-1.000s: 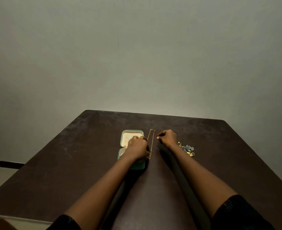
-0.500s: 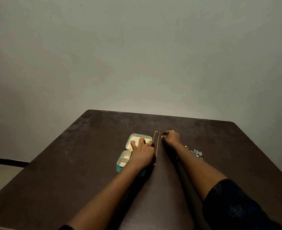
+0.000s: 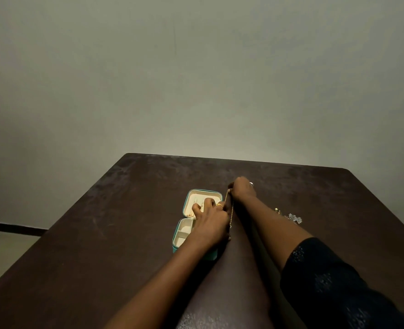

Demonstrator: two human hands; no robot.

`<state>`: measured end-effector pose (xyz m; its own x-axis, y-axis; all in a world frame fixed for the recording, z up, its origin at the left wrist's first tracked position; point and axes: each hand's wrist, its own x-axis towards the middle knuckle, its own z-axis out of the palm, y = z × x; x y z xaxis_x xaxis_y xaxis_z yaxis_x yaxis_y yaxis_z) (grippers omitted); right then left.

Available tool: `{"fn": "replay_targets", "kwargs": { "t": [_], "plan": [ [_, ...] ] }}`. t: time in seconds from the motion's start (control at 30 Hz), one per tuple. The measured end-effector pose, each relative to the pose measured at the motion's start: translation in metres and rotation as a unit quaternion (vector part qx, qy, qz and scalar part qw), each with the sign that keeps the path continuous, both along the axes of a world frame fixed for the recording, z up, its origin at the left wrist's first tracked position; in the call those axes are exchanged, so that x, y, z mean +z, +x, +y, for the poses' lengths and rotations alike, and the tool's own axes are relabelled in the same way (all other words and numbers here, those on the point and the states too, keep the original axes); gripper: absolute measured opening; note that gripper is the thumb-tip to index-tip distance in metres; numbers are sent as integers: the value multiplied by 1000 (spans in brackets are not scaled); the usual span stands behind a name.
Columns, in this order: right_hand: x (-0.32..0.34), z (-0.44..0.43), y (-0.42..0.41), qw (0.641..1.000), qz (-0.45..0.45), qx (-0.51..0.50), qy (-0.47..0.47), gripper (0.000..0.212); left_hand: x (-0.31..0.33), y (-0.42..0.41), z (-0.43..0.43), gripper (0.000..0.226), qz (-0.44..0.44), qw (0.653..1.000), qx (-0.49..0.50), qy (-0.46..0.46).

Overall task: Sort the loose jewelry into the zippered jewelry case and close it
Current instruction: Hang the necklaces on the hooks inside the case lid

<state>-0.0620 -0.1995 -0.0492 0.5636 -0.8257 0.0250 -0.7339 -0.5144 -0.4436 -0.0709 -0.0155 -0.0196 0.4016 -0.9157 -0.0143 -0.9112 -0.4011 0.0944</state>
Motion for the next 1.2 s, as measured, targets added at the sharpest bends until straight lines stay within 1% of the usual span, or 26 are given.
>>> {"fn": "replay_targets", "kwargs": {
  "t": [0.1, 0.2, 0.3, 0.37, 0.43, 0.53, 0.6, 0.7, 0.8, 0.9, 1.0, 1.07, 1.13, 1.2],
  "plan": [
    [-3, 2, 1, 999, -34, -21, -15, 23, 0, -2, 1, 49, 15, 1000, 9, -11],
    [-10, 7, 2, 997, 2, -14, -73, 26, -3, -5, 2, 42, 19, 999, 21, -38],
    [-13, 8, 0, 995, 41, 8, -92, 31, -3, -8, 3, 45, 4, 999, 16, -44],
    [-10, 5, -3, 998, 12, -1, -60, 30, -2, -9, 4, 44, 4, 999, 15, -37],
    [-2, -2, -7, 998, -59, -25, 6, 28, -1, -9, 5, 39, 6, 1000, 11, -27],
    [8, -15, -13, 982, -153, -44, 98, 17, 1, -11, 6, 36, 9, 1000, 9, -25],
    [9, -24, -17, 970, -191, -54, 143, 30, 5, -14, 6, 36, 12, 1000, 4, -18],
    [20, -20, -30, 939, -255, -76, 219, 37, 10, -20, 8, 34, 10, 999, -31, -6],
    [34, -17, -40, 901, -304, -86, 297, 37, 11, -23, 11, 34, 9, 996, -89, 4],
    [46, -18, -48, 864, -344, -93, 355, 34, 12, -25, 15, 36, 18, 994, -111, -3],
    [56, -20, -54, 827, -375, -118, 402, 31, 16, -26, 19, 36, -13, 995, -97, -17],
    [66, -21, -61, 794, -403, -127, 438, 32, 19, -26, 22, 40, -31, 996, -79, -28],
    [77, -23, -68, 761, -435, -129, 463, 33, 20, -24, 25, 44, -44, 997, -50, -49],
    [85, -26, -75, 744, -459, -129, 469, 32, 21, -20, 27, 44, -46, 996, -9, -71]
  ]
}}
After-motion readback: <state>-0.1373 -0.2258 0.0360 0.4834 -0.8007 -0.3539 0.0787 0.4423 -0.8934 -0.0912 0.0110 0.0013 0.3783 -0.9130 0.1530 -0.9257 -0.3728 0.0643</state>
